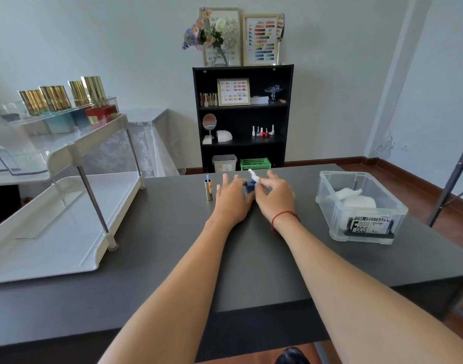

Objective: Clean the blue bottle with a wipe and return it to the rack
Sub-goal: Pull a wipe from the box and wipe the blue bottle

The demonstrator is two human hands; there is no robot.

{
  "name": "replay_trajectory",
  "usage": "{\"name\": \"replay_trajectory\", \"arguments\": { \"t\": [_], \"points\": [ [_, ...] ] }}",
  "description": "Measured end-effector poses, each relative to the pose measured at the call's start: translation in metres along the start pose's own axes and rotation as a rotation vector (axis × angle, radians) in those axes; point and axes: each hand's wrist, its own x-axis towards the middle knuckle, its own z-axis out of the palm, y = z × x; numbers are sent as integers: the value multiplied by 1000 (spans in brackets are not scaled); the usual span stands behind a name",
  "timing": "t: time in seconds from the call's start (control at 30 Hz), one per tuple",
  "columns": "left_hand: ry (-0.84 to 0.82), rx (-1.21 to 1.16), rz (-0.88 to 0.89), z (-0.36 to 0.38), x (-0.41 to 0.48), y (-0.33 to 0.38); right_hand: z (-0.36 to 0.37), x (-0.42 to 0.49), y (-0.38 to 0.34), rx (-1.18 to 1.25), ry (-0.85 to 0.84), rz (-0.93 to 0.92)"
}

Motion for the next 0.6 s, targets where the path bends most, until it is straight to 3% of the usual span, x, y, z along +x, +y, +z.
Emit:
{"name": "replay_trajectory", "arguments": {
  "t": [0.3,0.6],
  "points": [
    [-47,4,16,2,4,-5,-7,0,-4,271,18,109],
    [-33,26,100,-1,8,-9,3,13,5,11,-142,-15]
  ]
}}
